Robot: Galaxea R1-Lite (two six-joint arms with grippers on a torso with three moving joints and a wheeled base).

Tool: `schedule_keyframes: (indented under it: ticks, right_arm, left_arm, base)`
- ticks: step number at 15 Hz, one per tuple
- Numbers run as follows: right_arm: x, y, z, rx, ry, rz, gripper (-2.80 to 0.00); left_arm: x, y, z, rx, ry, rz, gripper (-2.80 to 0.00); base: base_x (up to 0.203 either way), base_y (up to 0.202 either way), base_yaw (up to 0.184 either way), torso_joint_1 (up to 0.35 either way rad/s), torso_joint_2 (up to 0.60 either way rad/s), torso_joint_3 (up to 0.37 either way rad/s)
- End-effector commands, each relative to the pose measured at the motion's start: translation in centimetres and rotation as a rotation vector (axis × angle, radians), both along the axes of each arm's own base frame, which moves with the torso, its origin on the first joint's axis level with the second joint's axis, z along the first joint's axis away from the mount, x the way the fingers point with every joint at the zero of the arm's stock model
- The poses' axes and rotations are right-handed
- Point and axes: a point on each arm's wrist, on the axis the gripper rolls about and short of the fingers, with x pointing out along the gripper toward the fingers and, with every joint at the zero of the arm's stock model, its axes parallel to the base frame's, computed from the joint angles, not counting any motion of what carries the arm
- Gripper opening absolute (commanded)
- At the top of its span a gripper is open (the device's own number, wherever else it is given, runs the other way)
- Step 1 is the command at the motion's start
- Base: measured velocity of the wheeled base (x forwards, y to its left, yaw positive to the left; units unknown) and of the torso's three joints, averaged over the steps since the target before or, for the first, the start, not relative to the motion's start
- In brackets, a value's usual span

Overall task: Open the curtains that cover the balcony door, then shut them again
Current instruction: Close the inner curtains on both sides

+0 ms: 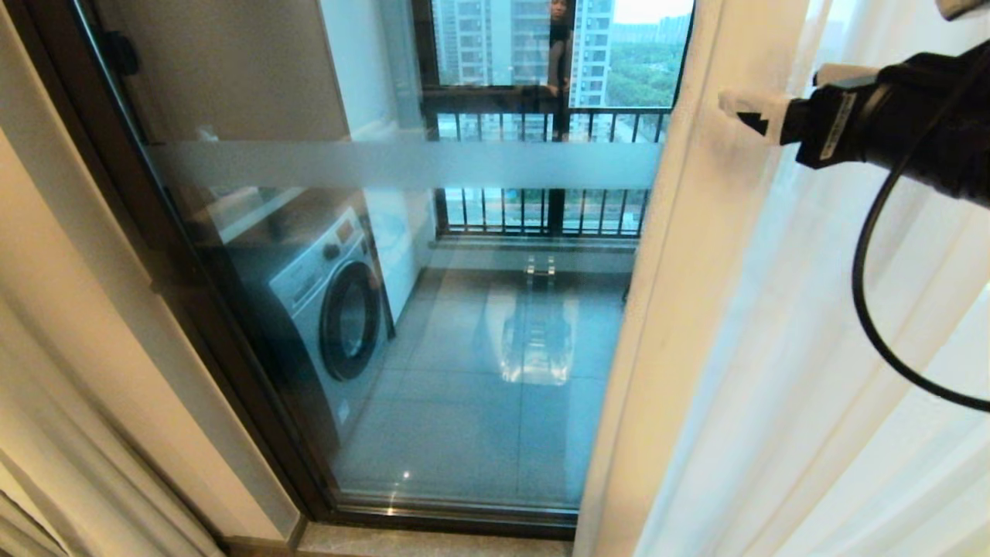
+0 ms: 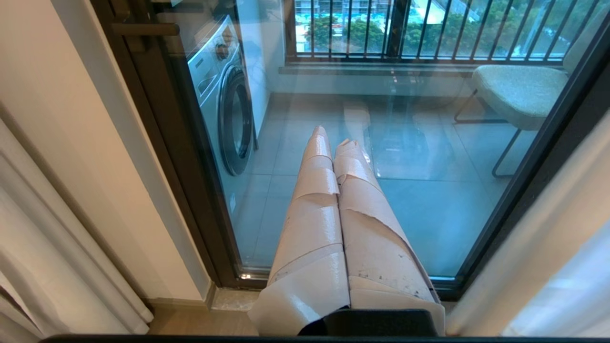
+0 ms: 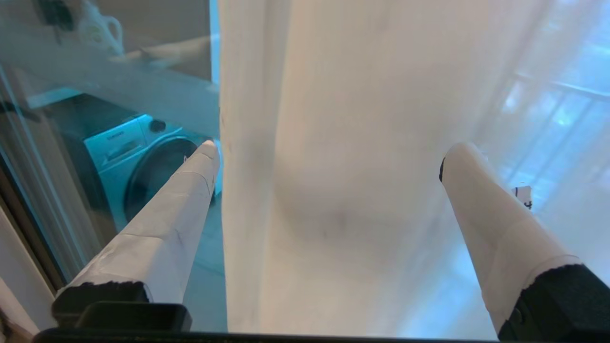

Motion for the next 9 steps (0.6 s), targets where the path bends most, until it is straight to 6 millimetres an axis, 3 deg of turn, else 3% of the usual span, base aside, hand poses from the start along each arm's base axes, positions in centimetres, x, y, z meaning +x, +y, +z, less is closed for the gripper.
schedule_keyframes:
  ticks: [1, 2, 3, 4, 9]
  right_arm:
    - [-2.1, -1.1, 0.0, 0.005, -0.015, -0.009, 0.0]
    - [-2.5, -1.2, -0.2, 0.003, -0.011, -0.01, 0.0]
    - [-2.8, -1.3, -0.4, 0.002, -0.007, -0.01, -0.43]
    - [-3.0, -1.4, -0.5, 0.001, -0.007, -0.01, -2.8]
    - [-4.3, -2.0, -1.2, -0.007, 0.016, -0.012, -2.8]
  left_arm:
    - [0.0, 0.0, 0.0, 0.0, 0.0, 0.0, -2.8]
    - [0.0, 0.0, 0.0, 0.0, 0.0, 0.0, -2.8]
    - [0.0, 0.0, 0.0, 0.0, -0.001, 0.0, -2.8]
    - [0.0, 0.0, 0.0, 0.0, -0.001, 0.0, -2.8]
    - [0.0, 0.0, 0.0, 0.0, 0.0, 0.0, -2.8]
  base:
    - [0.0, 0.0, 0.0, 0.0, 0.0, 0.0]
    - [0.0, 0.0, 0.0, 0.0, 0.0, 0.0]
    - [0.0, 0.0, 0.0, 0.0, 0.0, 0.0]
    - [0.0, 0.0, 0.0, 0.0, 0.0, 0.0]
    - [0.0, 0.0, 0.0, 0.0, 0.0, 0.0]
